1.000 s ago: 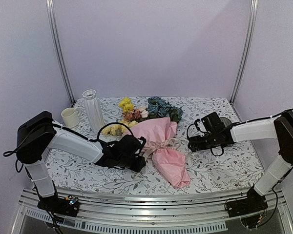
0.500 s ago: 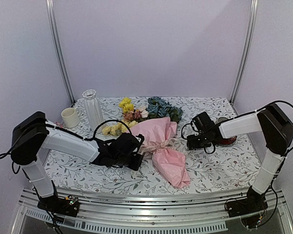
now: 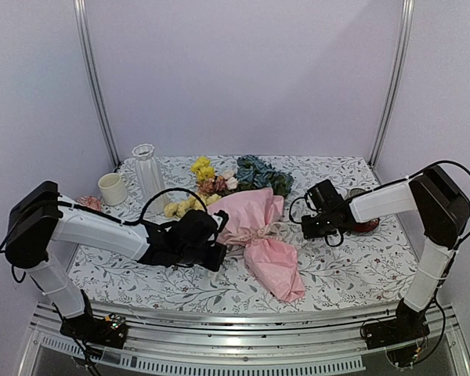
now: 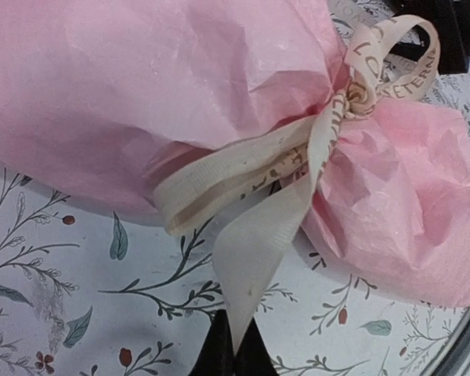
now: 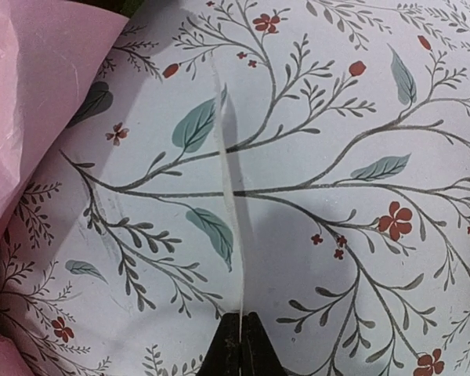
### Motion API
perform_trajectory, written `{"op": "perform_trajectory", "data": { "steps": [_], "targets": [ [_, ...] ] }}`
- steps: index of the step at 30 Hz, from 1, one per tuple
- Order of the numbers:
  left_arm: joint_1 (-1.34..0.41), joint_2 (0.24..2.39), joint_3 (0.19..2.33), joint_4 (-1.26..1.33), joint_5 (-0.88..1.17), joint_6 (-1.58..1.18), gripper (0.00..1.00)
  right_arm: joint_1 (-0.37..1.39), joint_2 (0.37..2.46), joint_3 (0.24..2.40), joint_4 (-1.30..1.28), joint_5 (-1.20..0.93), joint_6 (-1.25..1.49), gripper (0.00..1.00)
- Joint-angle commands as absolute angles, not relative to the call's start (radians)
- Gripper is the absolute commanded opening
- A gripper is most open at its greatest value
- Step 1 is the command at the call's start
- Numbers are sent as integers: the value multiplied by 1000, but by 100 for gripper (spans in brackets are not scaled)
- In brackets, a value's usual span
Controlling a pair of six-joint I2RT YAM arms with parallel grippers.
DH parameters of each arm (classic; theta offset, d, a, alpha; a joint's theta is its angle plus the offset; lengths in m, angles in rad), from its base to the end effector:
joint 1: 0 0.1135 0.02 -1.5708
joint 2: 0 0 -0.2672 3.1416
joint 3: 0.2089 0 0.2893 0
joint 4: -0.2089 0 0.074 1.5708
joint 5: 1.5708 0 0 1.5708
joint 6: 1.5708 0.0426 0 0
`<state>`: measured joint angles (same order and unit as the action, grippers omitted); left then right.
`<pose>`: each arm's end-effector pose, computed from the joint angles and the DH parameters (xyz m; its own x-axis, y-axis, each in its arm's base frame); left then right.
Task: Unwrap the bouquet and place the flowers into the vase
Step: Untie the ribbon from the tied bouquet.
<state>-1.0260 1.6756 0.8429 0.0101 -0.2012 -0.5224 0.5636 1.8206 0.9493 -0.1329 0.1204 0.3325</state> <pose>0.1946 -0.3048 0.1254 -0.7121 0.2318 -0.6627 0.4756 0.8536 -0.2125 0.3211 0.1969 0.0964 -0.8295 -0.1409 -0.5404 -0.2170 0.9729 0.0794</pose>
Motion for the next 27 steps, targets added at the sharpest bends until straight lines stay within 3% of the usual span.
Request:
{"op": "perform_trajectory", "data": {
  "steps": [1, 15, 27],
  "targets": [
    [-1044, 1641, 827, 21, -219, -503, 0, 568, 1774, 920, -177, 162, 346, 3],
    [-1045, 1564, 832, -20, -247, -488, 0, 565, 1506, 929, -231, 364, 350, 2],
    [-1046, 1515, 828, -29, -252, -482, 0, 546, 1333, 937, -243, 390, 332, 3]
  ]
}}
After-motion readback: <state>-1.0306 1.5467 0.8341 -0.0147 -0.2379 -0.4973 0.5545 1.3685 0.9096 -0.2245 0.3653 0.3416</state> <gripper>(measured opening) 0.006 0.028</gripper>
